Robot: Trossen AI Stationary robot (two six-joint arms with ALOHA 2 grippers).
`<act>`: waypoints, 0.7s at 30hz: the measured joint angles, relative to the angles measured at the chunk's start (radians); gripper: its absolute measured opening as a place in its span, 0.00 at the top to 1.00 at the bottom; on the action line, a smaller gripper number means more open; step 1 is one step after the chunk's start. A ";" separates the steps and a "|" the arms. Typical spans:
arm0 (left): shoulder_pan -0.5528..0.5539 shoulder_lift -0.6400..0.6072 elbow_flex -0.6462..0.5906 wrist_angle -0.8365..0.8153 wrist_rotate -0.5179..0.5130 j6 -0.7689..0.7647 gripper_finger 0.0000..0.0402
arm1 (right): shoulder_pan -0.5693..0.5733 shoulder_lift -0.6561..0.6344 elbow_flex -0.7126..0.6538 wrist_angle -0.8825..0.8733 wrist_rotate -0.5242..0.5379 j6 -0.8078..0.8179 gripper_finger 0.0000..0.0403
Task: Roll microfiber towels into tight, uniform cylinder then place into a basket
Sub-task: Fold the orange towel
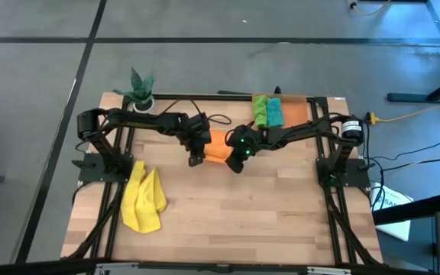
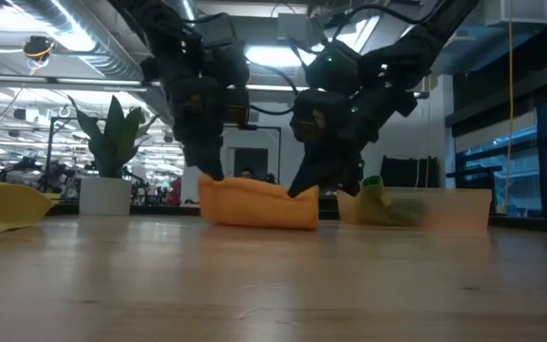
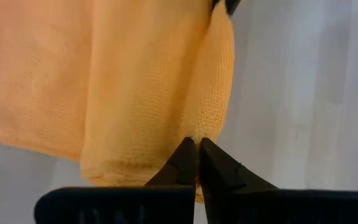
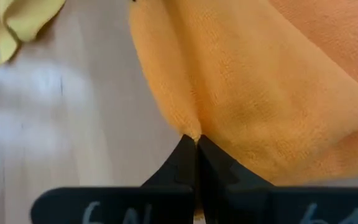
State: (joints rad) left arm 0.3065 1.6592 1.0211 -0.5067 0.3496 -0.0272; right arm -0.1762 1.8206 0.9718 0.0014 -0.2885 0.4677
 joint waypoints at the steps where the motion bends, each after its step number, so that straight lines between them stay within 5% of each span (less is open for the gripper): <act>1: 0.008 0.000 0.008 0.001 0.000 0.000 1.00 | -0.004 0.000 0.004 -0.003 0.002 0.003 0.99; 10: 0.096 -0.002 0.039 -0.082 0.050 -0.053 1.00 | -0.047 -0.001 0.060 -0.004 -0.019 0.003 0.98; 21: 0.141 -0.003 0.042 -0.057 -0.072 -0.071 1.00 | -0.078 -0.003 0.106 -0.098 0.181 0.026 0.98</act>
State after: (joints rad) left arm 0.4479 1.6566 1.0634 -0.5635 0.2779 -0.0982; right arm -0.2541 1.8179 1.0779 -0.0962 -0.1078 0.4937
